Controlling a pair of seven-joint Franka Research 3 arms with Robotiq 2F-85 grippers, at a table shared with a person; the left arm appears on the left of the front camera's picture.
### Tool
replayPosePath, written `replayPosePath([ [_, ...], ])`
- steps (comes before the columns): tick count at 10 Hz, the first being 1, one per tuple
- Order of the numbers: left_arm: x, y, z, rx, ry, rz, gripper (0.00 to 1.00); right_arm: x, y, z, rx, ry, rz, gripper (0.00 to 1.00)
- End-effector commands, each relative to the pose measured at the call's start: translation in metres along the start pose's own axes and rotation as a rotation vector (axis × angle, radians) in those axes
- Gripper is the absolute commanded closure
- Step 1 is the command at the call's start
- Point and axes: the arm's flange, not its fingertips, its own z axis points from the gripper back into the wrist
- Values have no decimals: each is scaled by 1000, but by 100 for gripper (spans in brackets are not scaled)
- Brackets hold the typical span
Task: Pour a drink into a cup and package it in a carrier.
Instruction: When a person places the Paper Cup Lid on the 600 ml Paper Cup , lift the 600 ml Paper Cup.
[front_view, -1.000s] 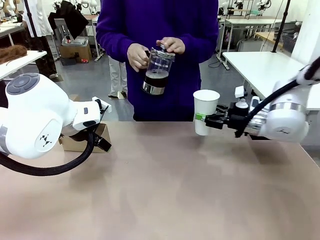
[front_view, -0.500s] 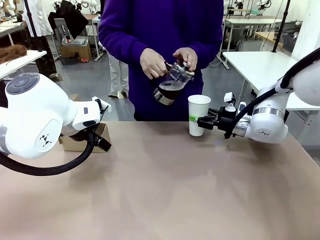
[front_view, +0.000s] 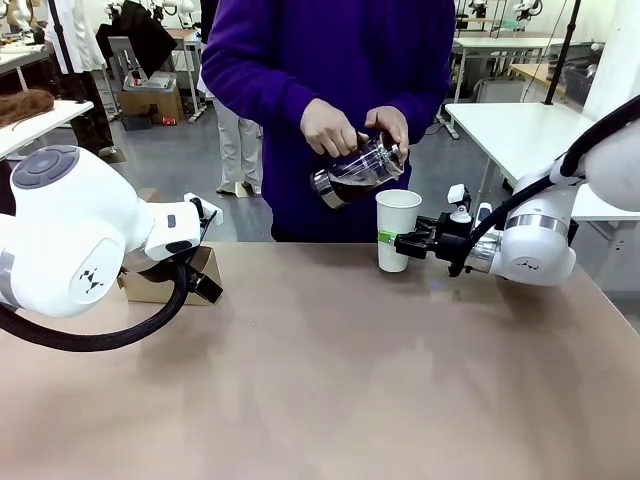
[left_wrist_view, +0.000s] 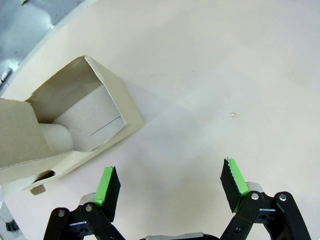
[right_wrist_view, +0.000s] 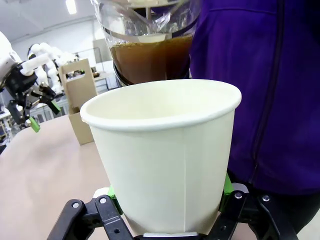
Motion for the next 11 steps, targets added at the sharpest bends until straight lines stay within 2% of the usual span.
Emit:
replayPosePath([
  [1,0,0,0,-1,-1,1,0,1,5,-1,-6,-10,18,20],
  [11,0,0,0,-1,-1,1,0,1,5,-1,-6,-10,18,20],
])
